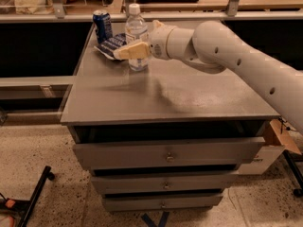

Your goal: Move blue plastic bottle near blue chip bag

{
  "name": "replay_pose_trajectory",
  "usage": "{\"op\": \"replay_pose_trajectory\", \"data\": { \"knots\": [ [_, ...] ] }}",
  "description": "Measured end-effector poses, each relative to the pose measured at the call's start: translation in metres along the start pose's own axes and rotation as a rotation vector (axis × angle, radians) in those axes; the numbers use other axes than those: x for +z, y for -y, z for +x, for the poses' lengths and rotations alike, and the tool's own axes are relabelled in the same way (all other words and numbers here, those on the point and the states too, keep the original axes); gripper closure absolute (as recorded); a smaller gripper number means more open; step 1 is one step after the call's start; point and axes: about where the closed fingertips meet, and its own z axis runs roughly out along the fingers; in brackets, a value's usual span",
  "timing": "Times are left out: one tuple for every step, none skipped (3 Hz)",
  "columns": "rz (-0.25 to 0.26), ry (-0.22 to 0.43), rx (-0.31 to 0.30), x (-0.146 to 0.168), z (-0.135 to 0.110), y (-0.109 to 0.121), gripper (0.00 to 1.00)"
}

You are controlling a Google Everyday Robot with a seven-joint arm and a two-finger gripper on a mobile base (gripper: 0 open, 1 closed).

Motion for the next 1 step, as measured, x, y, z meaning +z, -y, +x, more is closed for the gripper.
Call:
{"op": "replay_pose_trajectory", "data": {
  "knots": [
    [0.000,0.000,0.000,0.0001,0.0000,-0.0001,0.00]
  ]
}}
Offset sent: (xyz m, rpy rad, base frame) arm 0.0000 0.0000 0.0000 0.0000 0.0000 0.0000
